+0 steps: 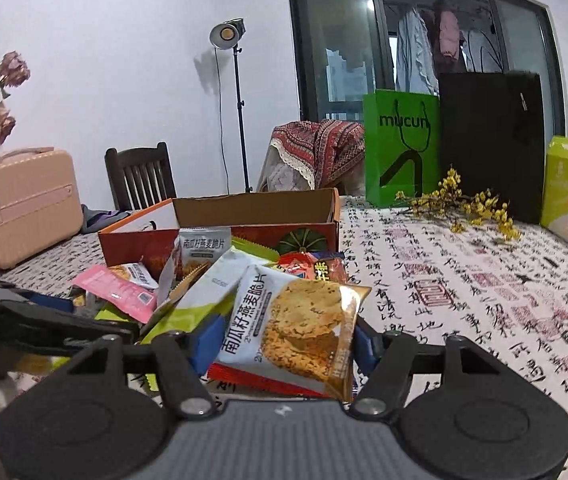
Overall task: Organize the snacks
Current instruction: 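Reach the left tool into the pile and grasp the green snack bar, then carry the green bar with the left tool into the box and release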
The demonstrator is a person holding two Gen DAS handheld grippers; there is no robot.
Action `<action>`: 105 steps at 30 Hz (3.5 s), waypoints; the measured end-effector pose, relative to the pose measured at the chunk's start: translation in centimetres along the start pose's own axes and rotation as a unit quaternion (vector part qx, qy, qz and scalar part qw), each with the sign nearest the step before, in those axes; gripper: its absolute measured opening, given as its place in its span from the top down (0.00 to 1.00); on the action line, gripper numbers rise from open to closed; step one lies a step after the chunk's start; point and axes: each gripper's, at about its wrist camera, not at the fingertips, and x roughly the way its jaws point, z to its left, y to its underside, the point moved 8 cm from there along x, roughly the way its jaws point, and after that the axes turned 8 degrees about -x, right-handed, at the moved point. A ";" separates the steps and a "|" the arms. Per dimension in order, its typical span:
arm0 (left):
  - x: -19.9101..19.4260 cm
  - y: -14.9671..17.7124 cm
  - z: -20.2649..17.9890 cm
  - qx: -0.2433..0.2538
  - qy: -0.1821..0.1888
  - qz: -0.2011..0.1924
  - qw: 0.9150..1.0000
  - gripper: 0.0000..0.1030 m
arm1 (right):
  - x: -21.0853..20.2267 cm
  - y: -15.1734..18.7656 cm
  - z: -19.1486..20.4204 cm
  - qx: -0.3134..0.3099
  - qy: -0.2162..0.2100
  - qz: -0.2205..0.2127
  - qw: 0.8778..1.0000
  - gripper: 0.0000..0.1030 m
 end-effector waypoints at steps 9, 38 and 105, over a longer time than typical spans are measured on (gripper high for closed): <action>-0.1 0.6 -0.2 0.013 0.017 -0.004 1.000 0.55 | 0.4 0.7 0.0 0.015 -0.014 0.003 1.000 0.37; -6.7 0.3 6.1 -0.042 0.082 -0.068 0.993 0.67 | -2.1 -0.5 3.3 -0.013 -0.011 -0.011 1.000 0.36; 8.1 -16.0 6.5 -0.122 0.075 -0.037 0.989 0.00 | 17.1 -14.0 -2.7 0.039 0.004 0.011 0.999 0.00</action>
